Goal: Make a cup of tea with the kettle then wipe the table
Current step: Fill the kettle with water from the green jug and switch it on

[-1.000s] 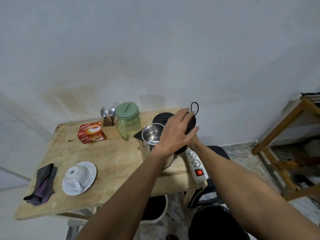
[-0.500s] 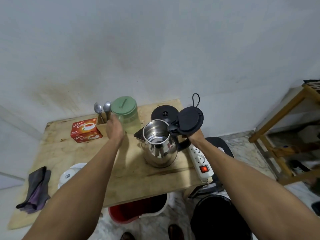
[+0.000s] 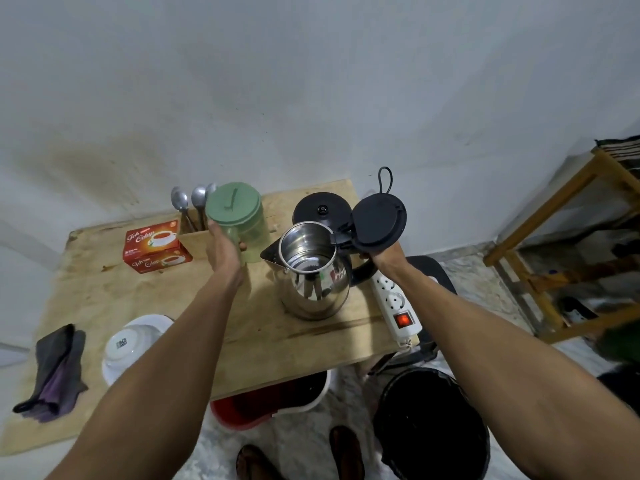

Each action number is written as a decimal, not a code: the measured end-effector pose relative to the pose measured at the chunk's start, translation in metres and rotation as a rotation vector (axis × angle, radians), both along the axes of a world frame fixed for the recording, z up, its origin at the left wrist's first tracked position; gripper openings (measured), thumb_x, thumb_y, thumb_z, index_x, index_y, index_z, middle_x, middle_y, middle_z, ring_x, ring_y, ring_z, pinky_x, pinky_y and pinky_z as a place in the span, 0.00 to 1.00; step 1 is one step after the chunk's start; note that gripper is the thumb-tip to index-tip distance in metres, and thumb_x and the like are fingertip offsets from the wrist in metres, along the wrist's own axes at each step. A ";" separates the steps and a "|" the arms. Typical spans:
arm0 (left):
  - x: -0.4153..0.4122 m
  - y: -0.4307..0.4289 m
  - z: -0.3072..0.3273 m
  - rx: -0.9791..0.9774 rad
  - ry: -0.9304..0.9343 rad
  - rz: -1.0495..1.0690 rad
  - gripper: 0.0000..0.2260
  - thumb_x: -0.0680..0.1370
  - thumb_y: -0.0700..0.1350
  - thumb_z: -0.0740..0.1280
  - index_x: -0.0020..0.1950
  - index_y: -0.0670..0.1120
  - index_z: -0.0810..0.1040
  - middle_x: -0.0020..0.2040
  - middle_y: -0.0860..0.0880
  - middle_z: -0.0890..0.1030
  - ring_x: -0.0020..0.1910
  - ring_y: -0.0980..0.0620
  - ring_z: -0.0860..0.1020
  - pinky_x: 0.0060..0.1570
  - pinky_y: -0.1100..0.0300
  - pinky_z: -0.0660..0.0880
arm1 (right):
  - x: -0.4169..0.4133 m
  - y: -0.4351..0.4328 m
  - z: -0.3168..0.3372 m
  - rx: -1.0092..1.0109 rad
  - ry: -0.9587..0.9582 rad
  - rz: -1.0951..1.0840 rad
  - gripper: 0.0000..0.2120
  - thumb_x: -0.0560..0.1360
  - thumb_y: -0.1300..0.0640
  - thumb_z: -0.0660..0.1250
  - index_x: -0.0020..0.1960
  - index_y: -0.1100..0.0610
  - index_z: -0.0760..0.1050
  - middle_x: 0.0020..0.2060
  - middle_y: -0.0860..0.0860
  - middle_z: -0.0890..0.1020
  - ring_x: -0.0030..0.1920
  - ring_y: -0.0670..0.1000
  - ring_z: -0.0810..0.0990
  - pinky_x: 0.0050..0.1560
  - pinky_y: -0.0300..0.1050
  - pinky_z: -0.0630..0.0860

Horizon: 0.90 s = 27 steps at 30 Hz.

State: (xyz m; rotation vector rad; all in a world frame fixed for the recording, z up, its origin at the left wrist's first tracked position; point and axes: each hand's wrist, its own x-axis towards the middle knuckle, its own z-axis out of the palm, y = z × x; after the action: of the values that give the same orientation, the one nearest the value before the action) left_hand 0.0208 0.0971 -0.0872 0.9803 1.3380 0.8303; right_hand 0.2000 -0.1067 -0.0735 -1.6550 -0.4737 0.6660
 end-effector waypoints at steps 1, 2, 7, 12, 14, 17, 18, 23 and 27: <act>-0.003 -0.005 -0.001 0.003 0.012 0.035 0.26 0.80 0.66 0.51 0.57 0.47 0.76 0.41 0.51 0.79 0.39 0.52 0.77 0.47 0.54 0.75 | 0.001 0.000 -0.001 -0.005 -0.008 0.006 0.12 0.74 0.73 0.68 0.42 0.58 0.73 0.33 0.53 0.74 0.30 0.46 0.71 0.24 0.33 0.71; -0.008 -0.009 0.000 0.000 0.004 0.068 0.24 0.80 0.66 0.53 0.53 0.48 0.77 0.40 0.51 0.78 0.38 0.53 0.76 0.44 0.55 0.74 | 0.001 0.000 -0.001 -0.015 -0.014 0.015 0.13 0.74 0.73 0.68 0.40 0.56 0.73 0.33 0.52 0.74 0.29 0.46 0.71 0.24 0.34 0.71; -0.036 -0.018 0.015 0.052 0.069 0.151 0.21 0.78 0.64 0.59 0.43 0.48 0.78 0.36 0.51 0.78 0.34 0.53 0.75 0.39 0.57 0.73 | 0.002 -0.001 -0.001 -0.039 -0.016 0.035 0.08 0.75 0.74 0.65 0.43 0.62 0.73 0.32 0.53 0.73 0.25 0.43 0.73 0.23 0.33 0.69; -0.068 -0.026 0.023 0.117 0.124 0.135 0.18 0.76 0.62 0.64 0.40 0.48 0.79 0.38 0.51 0.80 0.37 0.53 0.76 0.41 0.55 0.72 | 0.006 0.001 -0.006 -0.009 -0.010 0.051 0.07 0.74 0.73 0.67 0.47 0.64 0.74 0.34 0.55 0.74 0.31 0.51 0.71 0.24 0.37 0.70; -0.079 -0.023 0.032 0.130 0.130 0.134 0.17 0.75 0.60 0.66 0.39 0.47 0.79 0.36 0.50 0.80 0.35 0.51 0.75 0.38 0.56 0.70 | 0.007 0.002 -0.006 -0.024 -0.005 0.054 0.06 0.74 0.72 0.68 0.46 0.63 0.74 0.34 0.55 0.75 0.30 0.51 0.71 0.23 0.37 0.70; -0.091 -0.018 0.051 0.176 0.122 0.117 0.19 0.71 0.61 0.66 0.34 0.45 0.77 0.30 0.45 0.76 0.30 0.48 0.72 0.34 0.55 0.68 | 0.008 0.002 -0.005 -0.027 0.010 0.043 0.07 0.74 0.72 0.68 0.45 0.63 0.73 0.32 0.54 0.74 0.26 0.48 0.70 0.22 0.36 0.69; -0.094 -0.017 0.060 0.201 0.117 0.111 0.18 0.71 0.59 0.66 0.34 0.44 0.77 0.29 0.44 0.74 0.27 0.48 0.71 0.31 0.55 0.67 | 0.008 0.002 -0.005 -0.029 0.011 0.043 0.07 0.74 0.72 0.68 0.45 0.63 0.73 0.32 0.54 0.74 0.25 0.47 0.70 0.22 0.36 0.69; -0.104 -0.008 0.099 0.304 0.095 0.043 0.19 0.72 0.57 0.68 0.33 0.42 0.74 0.30 0.40 0.71 0.27 0.46 0.69 0.29 0.52 0.67 | 0.011 0.004 -0.008 -0.038 0.033 0.052 0.09 0.74 0.71 0.69 0.42 0.59 0.74 0.32 0.54 0.74 0.27 0.50 0.70 0.22 0.38 0.69; -0.104 -0.004 0.125 0.359 0.123 -0.023 0.20 0.74 0.55 0.67 0.29 0.44 0.69 0.23 0.45 0.68 0.22 0.48 0.66 0.27 0.56 0.63 | 0.012 0.006 -0.011 -0.050 0.022 0.060 0.11 0.74 0.71 0.68 0.39 0.58 0.73 0.30 0.54 0.73 0.27 0.50 0.69 0.24 0.41 0.69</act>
State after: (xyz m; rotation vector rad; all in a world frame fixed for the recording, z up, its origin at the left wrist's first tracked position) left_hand -0.0831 0.0928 0.0379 1.3422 1.3032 1.0282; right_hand 0.2122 -0.1009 -0.0843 -1.6845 -0.4957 0.7450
